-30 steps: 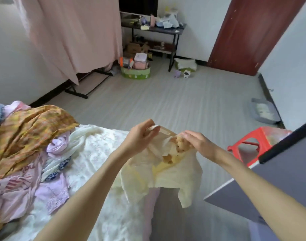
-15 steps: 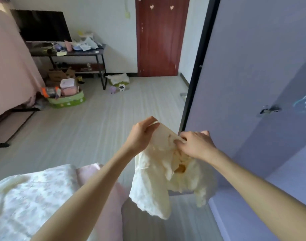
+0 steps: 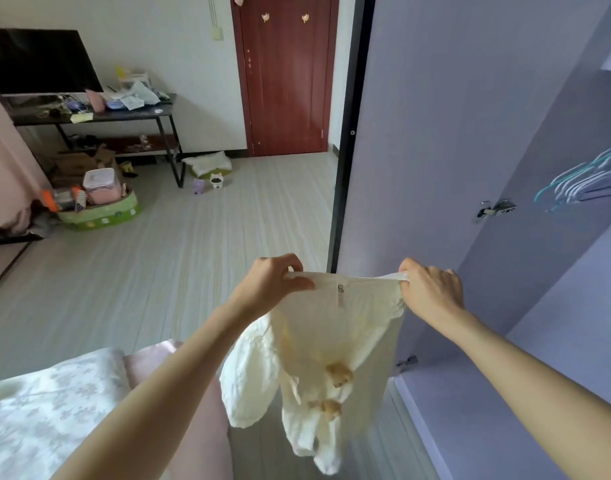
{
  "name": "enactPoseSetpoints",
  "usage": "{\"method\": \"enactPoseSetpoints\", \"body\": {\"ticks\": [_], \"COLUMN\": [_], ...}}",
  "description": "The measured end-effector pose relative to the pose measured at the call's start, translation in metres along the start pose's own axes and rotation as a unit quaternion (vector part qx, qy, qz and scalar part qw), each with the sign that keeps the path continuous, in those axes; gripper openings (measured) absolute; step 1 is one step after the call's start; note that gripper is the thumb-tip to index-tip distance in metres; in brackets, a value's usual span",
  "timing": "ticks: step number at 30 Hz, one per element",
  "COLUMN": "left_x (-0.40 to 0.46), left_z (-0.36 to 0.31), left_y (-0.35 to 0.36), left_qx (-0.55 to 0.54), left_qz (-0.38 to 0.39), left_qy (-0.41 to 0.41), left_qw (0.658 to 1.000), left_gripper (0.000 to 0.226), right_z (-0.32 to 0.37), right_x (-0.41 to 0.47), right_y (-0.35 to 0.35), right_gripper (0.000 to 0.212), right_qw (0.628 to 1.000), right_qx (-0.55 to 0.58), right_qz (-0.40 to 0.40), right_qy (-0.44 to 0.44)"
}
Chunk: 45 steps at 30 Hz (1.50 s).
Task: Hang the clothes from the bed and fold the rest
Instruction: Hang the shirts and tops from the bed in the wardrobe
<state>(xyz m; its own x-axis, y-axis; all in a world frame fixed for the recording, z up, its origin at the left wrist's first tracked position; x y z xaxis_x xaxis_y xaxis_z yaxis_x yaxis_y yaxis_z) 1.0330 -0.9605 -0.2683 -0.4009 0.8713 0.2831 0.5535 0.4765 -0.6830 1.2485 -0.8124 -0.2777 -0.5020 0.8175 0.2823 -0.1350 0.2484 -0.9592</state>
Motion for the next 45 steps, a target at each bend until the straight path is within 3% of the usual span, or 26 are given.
{"method": "enactPoseSetpoints", "body": {"ticks": [3,6,9,14,16,19,21,23,25,29,32,35,37,40,43,45], "left_x": [-0.002,-0.001,-0.003,0.005,0.014,0.025,0.035,0.044,0.056,0.086,0.114,0.147,0.170,0.203,0.235,0.254], "left_z": [0.008,0.026,0.038,0.024,0.007,-0.019,-0.039,-0.047,-0.059,-0.091,-0.127,-0.169,-0.196,-0.232,-0.253,-0.262], "left_y": [-0.003,-0.007,-0.005,0.002,0.014,0.038,0.063,0.083,0.107,0.132,0.151,0.173,0.187,0.210,0.233,0.246], "left_qx": [0.034,0.122,0.169,0.207,0.146,-0.042,-0.065,0.041,0.137,0.165,0.181,0.093,-0.051,-0.241,-0.300,-0.275], "left_qz": [0.002,-0.014,-0.012,-0.045,-0.053,-0.027,0.010,0.081,0.099,-0.011,-0.040,0.016,0.084,0.191,0.212,0.180], "left_qy": [0.012,-0.016,-0.076,-0.109,-0.100,-0.111,-0.106,-0.090,-0.072,-0.041,0.022,0.029,0.003,-0.074,-0.094,-0.057], "left_qw": [0.999,0.992,0.983,0.971,0.983,0.993,0.992,0.992,0.983,0.985,0.983,0.995,0.995,0.949,0.925,0.943], "left_gripper": [0.022,0.006,0.022,0.021,0.025,0.022,0.010,0.015,0.019,0.009,0.017,0.013,0.010,0.013,0.013,0.015], "right_z": [-0.009,-0.024,-0.042,-0.083,-0.104,-0.127,-0.151,-0.171,-0.204,-0.254,-0.278,-0.299,-0.311,-0.331,-0.346,-0.351], "right_x": [-0.004,-0.002,0.002,0.005,0.003,-0.004,-0.012,-0.017,-0.023,-0.032,-0.032,-0.021,-0.010,0.019,0.059,0.091], "right_y": [0.007,0.014,0.020,0.022,0.020,0.014,0.013,0.022,0.026,0.015,0.009,0.006,0.005,0.005,0.004,0.000], "right_gripper": [0.032,0.039,0.034,0.024,0.026,0.019,0.016,0.017,0.019,0.006,0.014,0.018,0.020,0.024,0.024,0.024], "right_qw": [0.998,0.992,0.977,0.936,0.892,0.796,0.807,0.860,0.875,0.838,0.806,0.765,0.753,0.762,0.766,0.749], "right_qx": [0.046,0.086,0.143,0.234,0.332,0.467,0.439,0.370,0.325,0.348,0.380,0.446,0.473,0.468,0.454,0.468], "right_qz": [0.012,0.043,0.054,0.051,0.009,-0.157,-0.185,-0.082,-0.001,-0.043,-0.088,-0.088,-0.076,-0.092,-0.144,-0.179], "right_qy": [0.035,0.084,0.149,0.258,0.306,0.350,0.349,0.343,0.359,0.417,0.444,0.457,0.451,0.438,0.432,0.433]}}
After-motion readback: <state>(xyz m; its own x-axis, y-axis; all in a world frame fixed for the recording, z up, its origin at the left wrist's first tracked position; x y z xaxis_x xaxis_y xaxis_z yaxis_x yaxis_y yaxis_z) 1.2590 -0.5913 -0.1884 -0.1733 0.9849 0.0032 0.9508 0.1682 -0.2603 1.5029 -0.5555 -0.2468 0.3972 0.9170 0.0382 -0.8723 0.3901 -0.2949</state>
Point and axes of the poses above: each hand's wrist, its own x-axis towards the middle knuckle, its own y-axis out of the palm, z = x × y, the point moved 2 cm from there along x, towards the middle knuckle, and after that the axes turned 5 degrees about -z, right-handed, at the moved point
